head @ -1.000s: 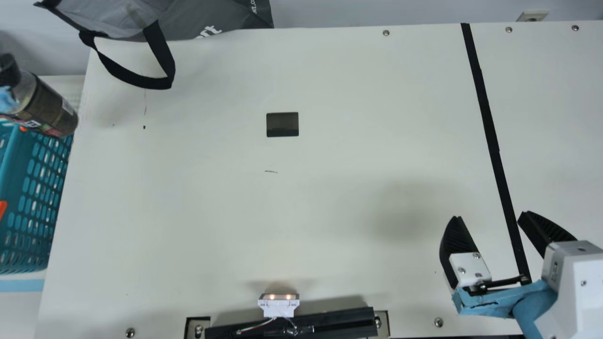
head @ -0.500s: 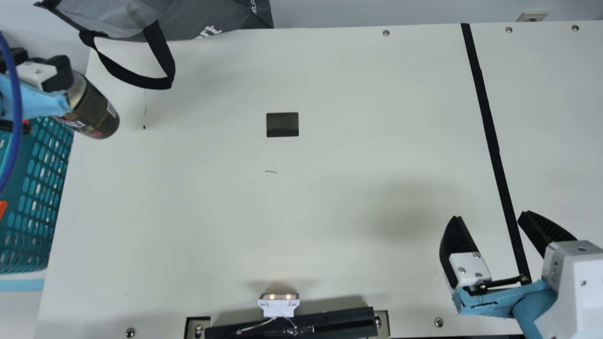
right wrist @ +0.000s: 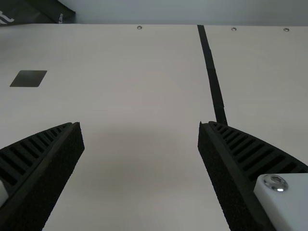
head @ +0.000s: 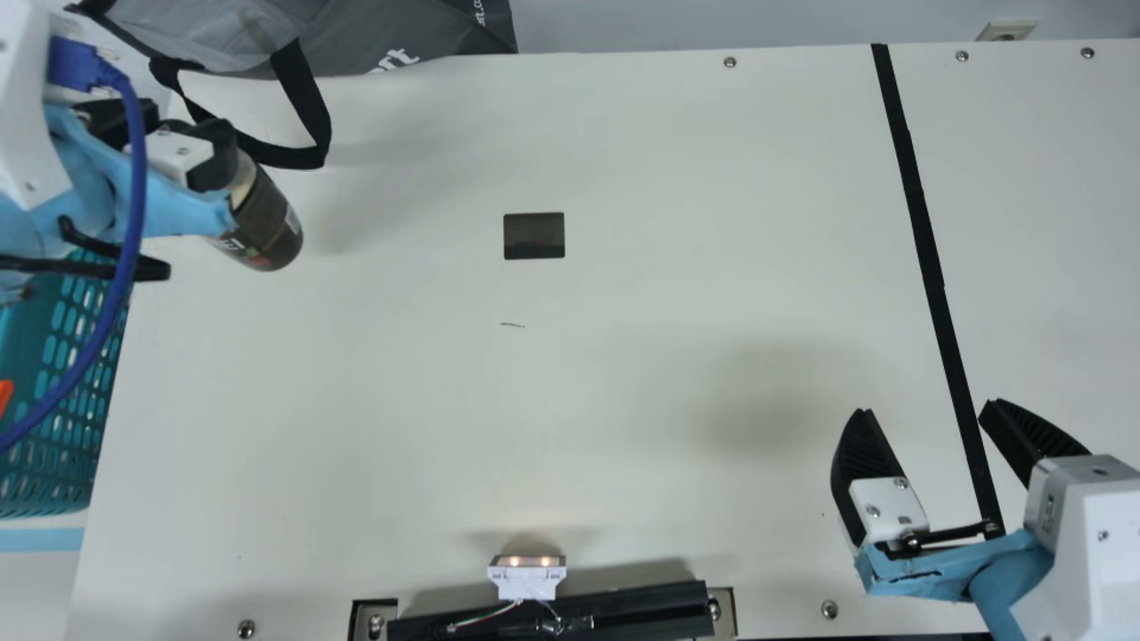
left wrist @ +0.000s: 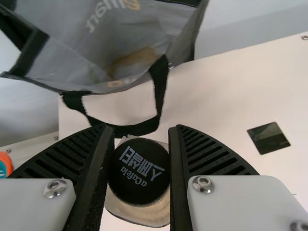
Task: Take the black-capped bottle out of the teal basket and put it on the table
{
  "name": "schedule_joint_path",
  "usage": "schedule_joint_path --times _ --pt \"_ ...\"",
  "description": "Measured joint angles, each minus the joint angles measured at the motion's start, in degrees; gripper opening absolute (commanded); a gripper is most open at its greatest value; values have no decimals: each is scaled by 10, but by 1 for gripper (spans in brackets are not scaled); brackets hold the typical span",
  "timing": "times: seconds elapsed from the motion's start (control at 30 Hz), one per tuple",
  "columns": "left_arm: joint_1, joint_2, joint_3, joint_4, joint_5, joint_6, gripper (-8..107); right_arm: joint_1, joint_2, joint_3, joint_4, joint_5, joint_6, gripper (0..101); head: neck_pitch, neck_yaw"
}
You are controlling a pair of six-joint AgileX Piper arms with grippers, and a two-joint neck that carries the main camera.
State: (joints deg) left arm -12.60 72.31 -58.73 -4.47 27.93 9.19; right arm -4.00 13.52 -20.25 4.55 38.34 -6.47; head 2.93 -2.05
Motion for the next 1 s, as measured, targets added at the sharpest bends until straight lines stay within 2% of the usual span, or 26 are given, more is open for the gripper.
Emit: schedule_joint_path --times 1.0 --pt "-180 9 24 96 -21 -167 16 0 0 0 0 -1 0 91 0 0"
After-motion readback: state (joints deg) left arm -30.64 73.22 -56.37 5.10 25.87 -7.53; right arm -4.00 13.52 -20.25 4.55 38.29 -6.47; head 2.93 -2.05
